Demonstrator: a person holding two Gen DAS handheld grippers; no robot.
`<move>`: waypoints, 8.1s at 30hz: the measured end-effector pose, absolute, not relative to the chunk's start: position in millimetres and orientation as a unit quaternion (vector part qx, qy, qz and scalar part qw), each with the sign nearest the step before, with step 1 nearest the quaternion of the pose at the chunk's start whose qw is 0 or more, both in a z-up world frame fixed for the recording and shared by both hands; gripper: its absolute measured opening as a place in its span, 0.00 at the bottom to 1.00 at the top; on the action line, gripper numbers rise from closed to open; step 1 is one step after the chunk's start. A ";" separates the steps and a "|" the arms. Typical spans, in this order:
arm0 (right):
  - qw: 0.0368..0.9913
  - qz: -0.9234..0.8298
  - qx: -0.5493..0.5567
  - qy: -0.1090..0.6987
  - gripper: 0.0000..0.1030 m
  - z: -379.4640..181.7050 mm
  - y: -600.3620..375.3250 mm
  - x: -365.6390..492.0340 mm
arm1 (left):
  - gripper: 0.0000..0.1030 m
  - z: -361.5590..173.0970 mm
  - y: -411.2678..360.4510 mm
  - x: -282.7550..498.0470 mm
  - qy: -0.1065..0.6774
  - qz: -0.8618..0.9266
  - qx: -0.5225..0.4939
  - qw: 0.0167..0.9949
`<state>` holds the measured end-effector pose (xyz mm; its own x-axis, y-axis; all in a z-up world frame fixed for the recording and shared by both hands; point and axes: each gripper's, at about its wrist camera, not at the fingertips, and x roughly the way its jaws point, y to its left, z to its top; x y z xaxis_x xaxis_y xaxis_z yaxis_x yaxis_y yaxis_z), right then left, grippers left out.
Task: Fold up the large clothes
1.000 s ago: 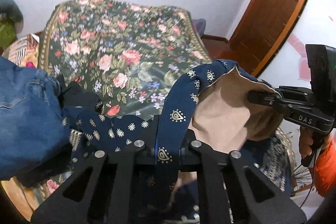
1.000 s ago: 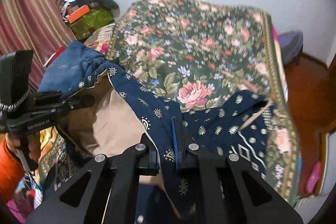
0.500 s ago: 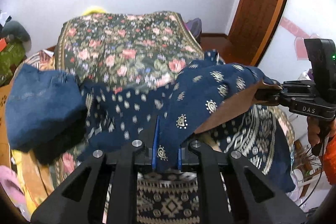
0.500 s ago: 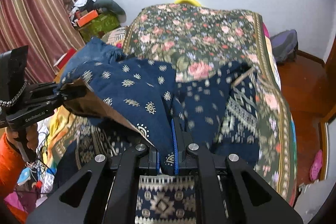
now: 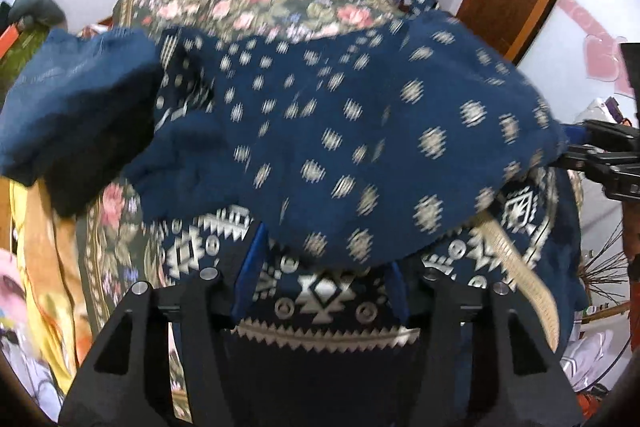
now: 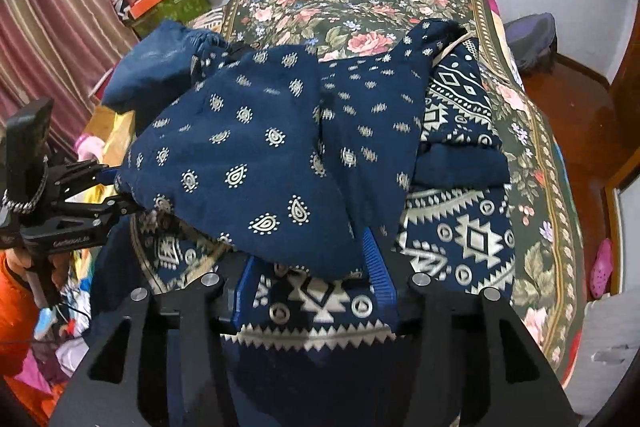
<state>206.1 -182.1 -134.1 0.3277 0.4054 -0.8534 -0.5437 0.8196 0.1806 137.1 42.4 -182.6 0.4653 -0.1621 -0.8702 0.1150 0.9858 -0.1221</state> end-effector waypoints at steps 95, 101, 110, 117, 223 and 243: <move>0.828 0.200 0.089 0.516 0.48 -177.0 -256.6 195.2 | 0.59 -255.1 163.6 95.0 0.506 -0.047 -0.341 0.791; 0.814 0.229 0.138 0.517 0.15 -177.2 -256.7 192.0 | 0.41 -238.7 139.5 93.8 0.503 -0.081 -0.304 0.805; 0.816 0.296 0.199 0.454 0.13 -115.5 -261.5 206.0 | 0.09 -161.1 151.1 106.1 0.416 -0.150 -0.312 0.841; 0.849 0.309 0.194 0.382 0.12 -49.3 -249.1 253.6 | 0.08 -81.2 177.4 143.2 0.311 -0.192 -0.339 0.867; 0.875 0.239 -0.066 0.416 0.76 -88.2 -102.1 290.8 | 0.16 -112.6 142.6 209.2 0.248 0.030 -0.361 0.898; 0.783 0.352 -0.043 0.511 0.76 -156.2 -42.1 280.4 | 0.16 -72.7 80.5 215.5 0.246 0.017 -0.184 0.952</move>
<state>280.4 -42.1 -156.2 0.2293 0.5073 -0.8307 -0.5956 0.7481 0.2924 215.5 80.5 -72.7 0.8786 -0.0577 -0.4741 -0.1233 0.9316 -0.3419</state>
